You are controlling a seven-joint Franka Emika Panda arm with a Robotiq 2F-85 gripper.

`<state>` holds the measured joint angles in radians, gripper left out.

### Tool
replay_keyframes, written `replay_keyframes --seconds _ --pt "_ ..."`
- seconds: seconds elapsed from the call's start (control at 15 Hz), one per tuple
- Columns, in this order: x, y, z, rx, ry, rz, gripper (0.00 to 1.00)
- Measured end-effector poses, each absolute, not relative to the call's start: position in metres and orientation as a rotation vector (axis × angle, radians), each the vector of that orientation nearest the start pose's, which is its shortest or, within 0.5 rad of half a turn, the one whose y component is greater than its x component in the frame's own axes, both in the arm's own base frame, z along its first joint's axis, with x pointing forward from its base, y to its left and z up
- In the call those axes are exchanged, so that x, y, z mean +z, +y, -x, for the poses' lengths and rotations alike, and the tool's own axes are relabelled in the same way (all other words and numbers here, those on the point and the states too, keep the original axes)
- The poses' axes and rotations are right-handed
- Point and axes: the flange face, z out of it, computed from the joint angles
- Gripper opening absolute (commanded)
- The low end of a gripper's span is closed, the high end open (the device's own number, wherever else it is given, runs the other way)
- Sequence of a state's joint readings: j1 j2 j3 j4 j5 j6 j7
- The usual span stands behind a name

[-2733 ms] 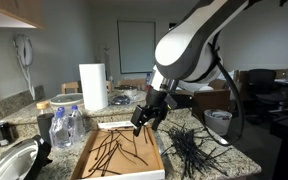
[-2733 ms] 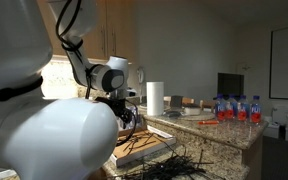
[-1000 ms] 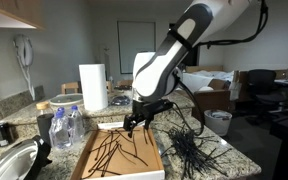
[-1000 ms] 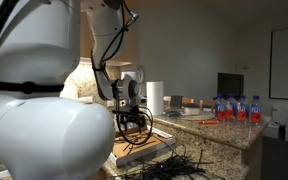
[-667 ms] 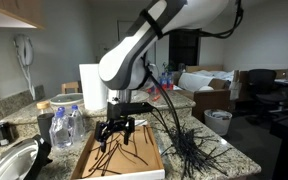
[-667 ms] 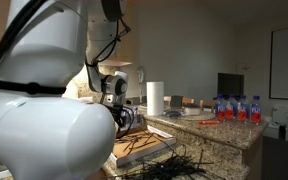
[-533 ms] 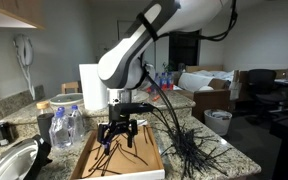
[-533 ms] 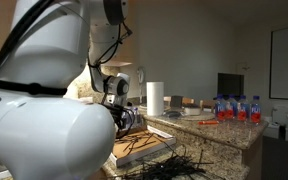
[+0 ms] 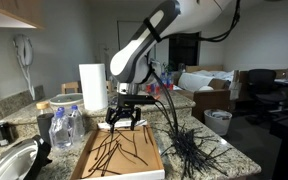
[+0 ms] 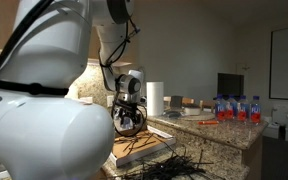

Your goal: Remove some zip-ties from the box and place them on the counter

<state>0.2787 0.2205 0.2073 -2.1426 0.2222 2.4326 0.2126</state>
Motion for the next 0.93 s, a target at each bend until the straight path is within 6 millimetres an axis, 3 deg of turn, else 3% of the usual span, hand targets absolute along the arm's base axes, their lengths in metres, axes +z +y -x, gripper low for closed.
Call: replay_keyframes --seconds 0.4,0.93 --pt "0.315 0.267 -0.505 -0.019 -0.146 2.93 1.0" --pt "0.267 0.251 -0.516 0.068 0.072 3.023 1.0"
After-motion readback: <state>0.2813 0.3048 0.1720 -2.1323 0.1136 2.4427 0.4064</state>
